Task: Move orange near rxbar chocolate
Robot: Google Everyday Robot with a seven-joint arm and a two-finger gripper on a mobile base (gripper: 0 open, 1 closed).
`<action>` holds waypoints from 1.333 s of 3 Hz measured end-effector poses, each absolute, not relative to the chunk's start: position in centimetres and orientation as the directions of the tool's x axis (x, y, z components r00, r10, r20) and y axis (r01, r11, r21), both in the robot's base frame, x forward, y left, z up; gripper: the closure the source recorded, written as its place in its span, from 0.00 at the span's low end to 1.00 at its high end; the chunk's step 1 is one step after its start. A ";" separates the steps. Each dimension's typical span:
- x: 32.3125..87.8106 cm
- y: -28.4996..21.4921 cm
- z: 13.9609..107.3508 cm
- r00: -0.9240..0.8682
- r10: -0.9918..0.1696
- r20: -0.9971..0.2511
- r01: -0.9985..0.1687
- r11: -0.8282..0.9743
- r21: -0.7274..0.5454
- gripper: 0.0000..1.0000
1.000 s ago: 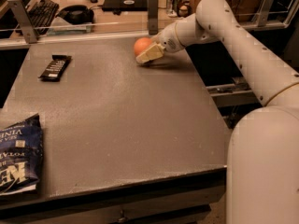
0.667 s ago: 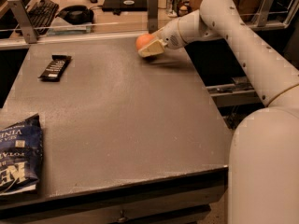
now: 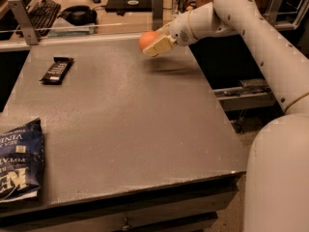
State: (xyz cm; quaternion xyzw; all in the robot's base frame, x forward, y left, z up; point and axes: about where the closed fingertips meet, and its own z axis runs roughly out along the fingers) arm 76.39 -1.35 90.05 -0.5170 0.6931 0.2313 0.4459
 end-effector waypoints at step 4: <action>78.1 19.5 93.1 0.127 -0.375 -0.918 -0.972 0.137 -0.190 1.00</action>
Offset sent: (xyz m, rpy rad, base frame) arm 0.0311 0.1783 0.0509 0.1738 -0.1428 0.2126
